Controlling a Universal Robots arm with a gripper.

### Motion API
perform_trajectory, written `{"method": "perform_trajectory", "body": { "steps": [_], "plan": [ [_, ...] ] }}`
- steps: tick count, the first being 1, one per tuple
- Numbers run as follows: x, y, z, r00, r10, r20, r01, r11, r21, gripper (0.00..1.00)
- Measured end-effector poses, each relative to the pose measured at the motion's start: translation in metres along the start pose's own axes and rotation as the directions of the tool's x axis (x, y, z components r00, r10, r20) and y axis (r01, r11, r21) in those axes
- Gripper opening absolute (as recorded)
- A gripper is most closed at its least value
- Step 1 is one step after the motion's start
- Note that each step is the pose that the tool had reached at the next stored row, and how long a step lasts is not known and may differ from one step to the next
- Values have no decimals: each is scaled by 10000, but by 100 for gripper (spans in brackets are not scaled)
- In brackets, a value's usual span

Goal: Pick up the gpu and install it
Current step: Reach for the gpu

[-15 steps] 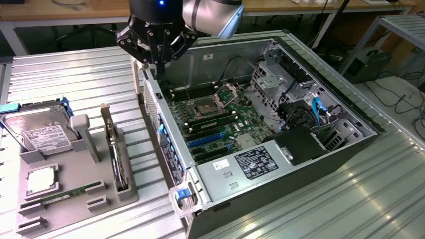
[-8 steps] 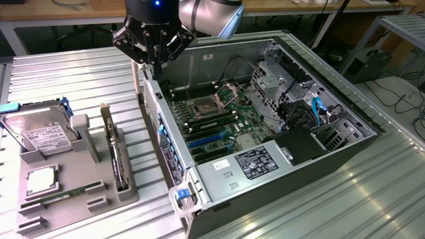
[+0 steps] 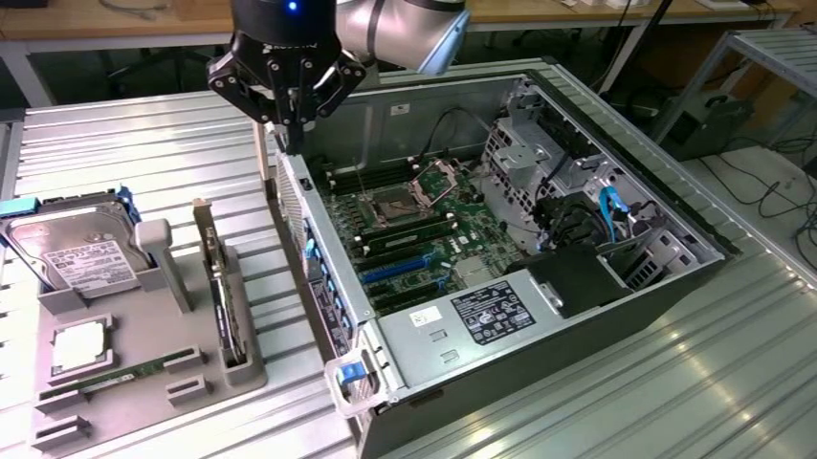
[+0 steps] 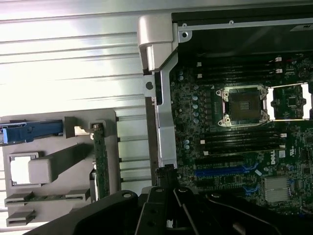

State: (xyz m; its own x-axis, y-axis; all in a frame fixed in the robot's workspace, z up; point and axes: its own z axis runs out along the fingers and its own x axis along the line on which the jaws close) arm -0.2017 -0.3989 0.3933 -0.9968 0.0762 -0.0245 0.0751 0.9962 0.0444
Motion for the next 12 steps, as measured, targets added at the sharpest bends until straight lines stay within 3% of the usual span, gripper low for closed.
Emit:
{"method": "perform_trajectory", "body": {
  "steps": [12],
  "plan": [
    [92, -7, -3, 10000, 1, 0, -1, 10000, 0, 11]
  ]
}}
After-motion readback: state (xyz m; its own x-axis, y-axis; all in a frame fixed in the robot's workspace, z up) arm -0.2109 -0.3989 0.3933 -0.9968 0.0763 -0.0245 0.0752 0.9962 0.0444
